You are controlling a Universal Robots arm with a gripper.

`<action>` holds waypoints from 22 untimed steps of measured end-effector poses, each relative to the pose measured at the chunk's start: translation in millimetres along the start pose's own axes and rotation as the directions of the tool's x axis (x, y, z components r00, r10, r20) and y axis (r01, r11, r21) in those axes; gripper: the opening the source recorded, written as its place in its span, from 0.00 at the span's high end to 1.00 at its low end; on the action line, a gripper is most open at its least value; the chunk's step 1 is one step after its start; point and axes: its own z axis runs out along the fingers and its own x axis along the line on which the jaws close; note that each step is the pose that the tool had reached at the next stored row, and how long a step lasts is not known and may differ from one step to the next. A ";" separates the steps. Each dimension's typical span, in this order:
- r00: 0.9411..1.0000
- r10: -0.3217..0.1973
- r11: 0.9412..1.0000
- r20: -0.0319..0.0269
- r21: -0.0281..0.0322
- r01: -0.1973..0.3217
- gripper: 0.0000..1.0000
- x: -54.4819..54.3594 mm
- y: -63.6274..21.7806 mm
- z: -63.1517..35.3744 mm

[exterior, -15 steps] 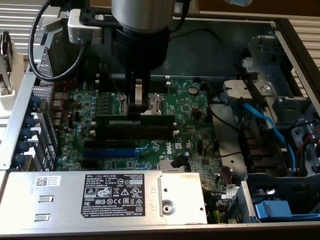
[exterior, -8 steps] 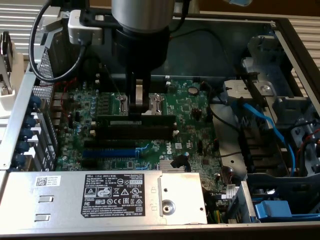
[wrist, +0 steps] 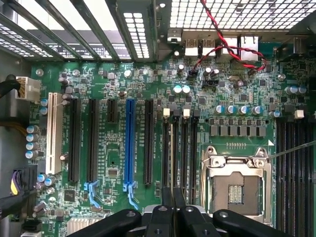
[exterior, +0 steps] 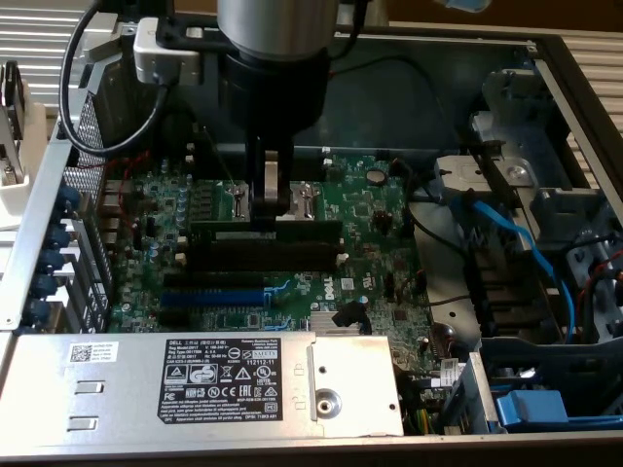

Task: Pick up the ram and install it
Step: 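Insert the ram into the slot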

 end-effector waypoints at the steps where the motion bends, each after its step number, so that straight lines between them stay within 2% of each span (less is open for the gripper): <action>1: 1.000 0.000 1.000 -0.001 0.000 0.000 0.88 -0.1 0.3 0.2; 9: 1.000 0.000 1.000 -0.008 0.003 0.000 0.88 -0.1 1.6 1.8; 22: 1.000 0.001 1.000 -0.009 0.006 -0.001 0.88 -0.2 3.8 8.3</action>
